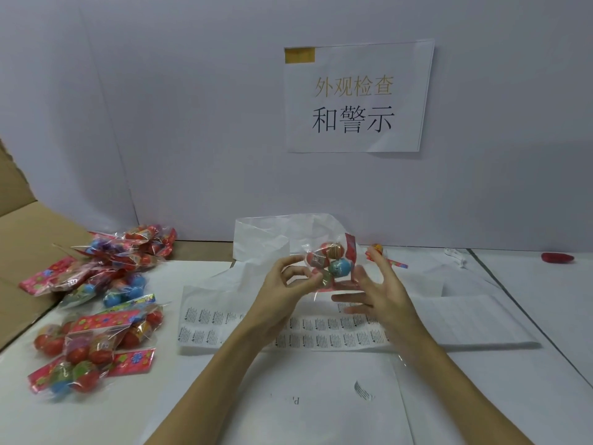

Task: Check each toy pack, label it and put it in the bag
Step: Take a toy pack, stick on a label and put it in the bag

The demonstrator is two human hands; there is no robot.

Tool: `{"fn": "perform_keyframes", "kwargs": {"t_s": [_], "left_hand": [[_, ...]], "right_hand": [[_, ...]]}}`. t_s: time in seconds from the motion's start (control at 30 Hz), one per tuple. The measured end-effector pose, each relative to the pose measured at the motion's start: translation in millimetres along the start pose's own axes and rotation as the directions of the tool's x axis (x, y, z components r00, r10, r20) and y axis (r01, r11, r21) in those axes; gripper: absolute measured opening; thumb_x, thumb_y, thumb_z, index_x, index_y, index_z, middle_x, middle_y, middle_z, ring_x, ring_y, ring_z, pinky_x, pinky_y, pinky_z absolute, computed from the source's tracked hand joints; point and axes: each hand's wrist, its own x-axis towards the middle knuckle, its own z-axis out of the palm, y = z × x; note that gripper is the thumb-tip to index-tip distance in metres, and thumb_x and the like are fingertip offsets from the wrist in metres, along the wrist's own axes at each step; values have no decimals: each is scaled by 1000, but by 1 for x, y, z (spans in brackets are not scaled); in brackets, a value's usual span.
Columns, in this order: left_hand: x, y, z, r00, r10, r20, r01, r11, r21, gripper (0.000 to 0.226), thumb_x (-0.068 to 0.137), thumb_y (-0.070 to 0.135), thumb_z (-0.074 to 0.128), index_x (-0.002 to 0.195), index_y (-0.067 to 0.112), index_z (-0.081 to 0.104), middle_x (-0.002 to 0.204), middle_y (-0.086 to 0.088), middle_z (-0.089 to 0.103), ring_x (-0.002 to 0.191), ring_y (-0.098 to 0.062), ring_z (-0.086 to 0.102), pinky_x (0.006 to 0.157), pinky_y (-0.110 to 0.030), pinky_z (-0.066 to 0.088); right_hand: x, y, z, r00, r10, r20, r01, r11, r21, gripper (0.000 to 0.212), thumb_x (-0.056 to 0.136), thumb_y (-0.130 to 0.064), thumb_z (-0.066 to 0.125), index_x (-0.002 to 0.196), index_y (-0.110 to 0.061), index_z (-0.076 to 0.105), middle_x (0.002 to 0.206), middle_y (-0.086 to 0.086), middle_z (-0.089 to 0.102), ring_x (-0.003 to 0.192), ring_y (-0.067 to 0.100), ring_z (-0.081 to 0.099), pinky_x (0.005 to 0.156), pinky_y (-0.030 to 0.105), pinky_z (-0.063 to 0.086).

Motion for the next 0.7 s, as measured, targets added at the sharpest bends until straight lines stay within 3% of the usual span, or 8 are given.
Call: {"fn": "perform_keyframes", "kwargs": {"t_s": [0.07, 0.17, 0.33, 0.43, 0.53, 0.7], "left_hand": [[-1, 3, -2, 991, -23, 133, 19, 999, 30, 54, 84, 19, 86, 133, 21, 64, 118, -10, 71, 114, -29, 71, 109, -41, 50], [-3, 5, 0, 978, -11, 207, -1, 998, 60, 47, 84, 8, 80, 129, 18, 69, 121, -8, 71, 113, -30, 69, 106, -39, 53], [-5, 6, 2, 984, 2, 181, -18, 996, 92, 38, 88, 16, 77, 124, 11, 68, 123, -17, 68, 112, -36, 68, 102, -44, 55], [-7, 7, 5, 995, 31, 93, -41, 992, 117, 29, 93, 36, 76, 106, 10, 73, 108, -13, 71, 96, -26, 70, 84, -35, 59], [-6, 6, 6, 1000, 19, 23, -22, 990, 142, 27, 93, 36, 73, 97, 9, 72, 100, -11, 72, 87, -23, 71, 73, -29, 58], [-6, 3, 10, 1000, -3, -10, 4, 999, 54, 28, 95, 29, 72, 101, 2, 69, 98, -16, 74, 81, -26, 72, 70, -30, 59]], "right_hand": [[2, -2, -3, 993, 119, -3, -118, 988, 100, 78, 83, -68, 59, 151, -34, 42, 110, -1, 80, 95, 28, 79, 81, 41, 64], [4, 3, -7, 988, 151, -20, -147, 980, 137, 68, 75, -60, 74, 129, -20, 68, 112, 6, 79, 100, 28, 78, 96, 47, 59], [5, 6, -8, 987, 156, -28, -143, 953, 268, 44, 74, -36, 82, 113, -16, 76, 111, 6, 79, 105, 23, 76, 80, 28, 62], [6, 7, -11, 984, 158, -81, -136, 965, 224, 46, 72, -34, 83, 113, -14, 76, 106, 8, 79, 104, 25, 75, 86, 38, 60], [7, 9, -11, 982, 127, -141, -111, 987, 117, 44, 73, -38, 80, 112, -17, 75, 105, 8, 79, 103, 30, 75, 93, 53, 60], [6, 8, -9, 989, 73, -130, -55, 988, 142, 31, 75, -40, 77, 105, -31, 76, 101, 0, 80, 100, 24, 75, 88, 43, 60]]}}
